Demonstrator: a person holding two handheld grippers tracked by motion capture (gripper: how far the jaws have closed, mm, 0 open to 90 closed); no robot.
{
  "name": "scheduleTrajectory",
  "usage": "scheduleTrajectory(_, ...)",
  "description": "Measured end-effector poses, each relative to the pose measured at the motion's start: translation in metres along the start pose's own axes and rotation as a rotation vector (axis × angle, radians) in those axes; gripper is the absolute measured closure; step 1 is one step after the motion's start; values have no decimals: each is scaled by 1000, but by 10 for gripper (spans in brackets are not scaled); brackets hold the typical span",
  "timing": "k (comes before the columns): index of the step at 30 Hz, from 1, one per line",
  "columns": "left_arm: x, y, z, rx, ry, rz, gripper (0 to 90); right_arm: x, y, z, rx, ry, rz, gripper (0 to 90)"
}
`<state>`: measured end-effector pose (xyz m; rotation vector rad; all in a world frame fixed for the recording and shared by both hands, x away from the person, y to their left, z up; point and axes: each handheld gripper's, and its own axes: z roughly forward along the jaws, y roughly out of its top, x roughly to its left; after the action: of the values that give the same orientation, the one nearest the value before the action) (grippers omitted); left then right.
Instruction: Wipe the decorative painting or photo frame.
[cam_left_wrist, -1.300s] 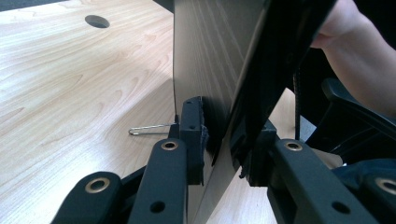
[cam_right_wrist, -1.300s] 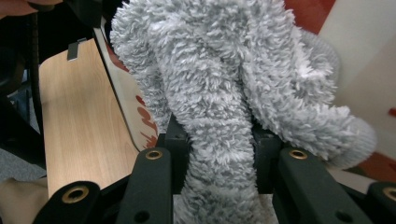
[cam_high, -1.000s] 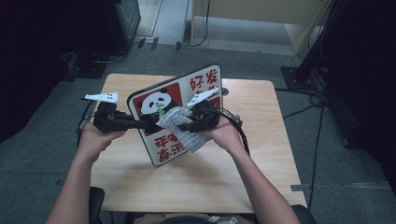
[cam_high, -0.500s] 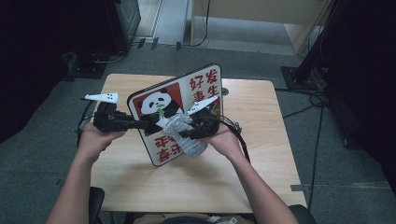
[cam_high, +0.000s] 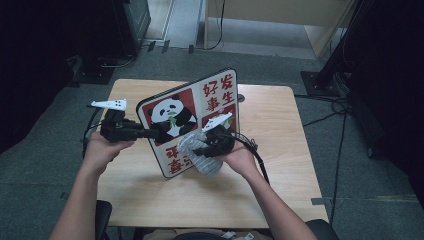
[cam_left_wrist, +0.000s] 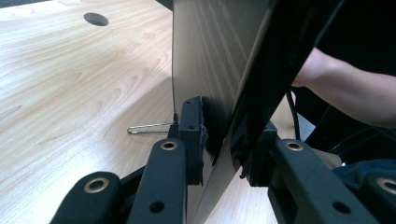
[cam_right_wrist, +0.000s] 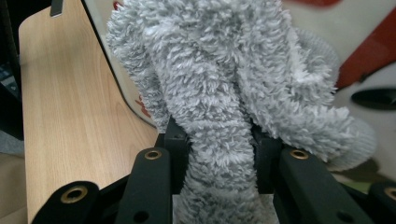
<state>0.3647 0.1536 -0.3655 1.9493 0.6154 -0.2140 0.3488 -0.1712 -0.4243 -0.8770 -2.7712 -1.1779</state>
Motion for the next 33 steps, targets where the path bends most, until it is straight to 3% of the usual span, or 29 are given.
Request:
scheduleTrajectory(10,-1,0,0,1,3,1,738,-2,-16,11,-7,12,17,675)
scheduleTrajectory(19,-1,0,1,2,6,5,739,-6,-33,23,32,20,28,675)
scheduleTrajectory(33,0,1,1,-1,8,8,741,-8,-43,32,68,36,45,671)
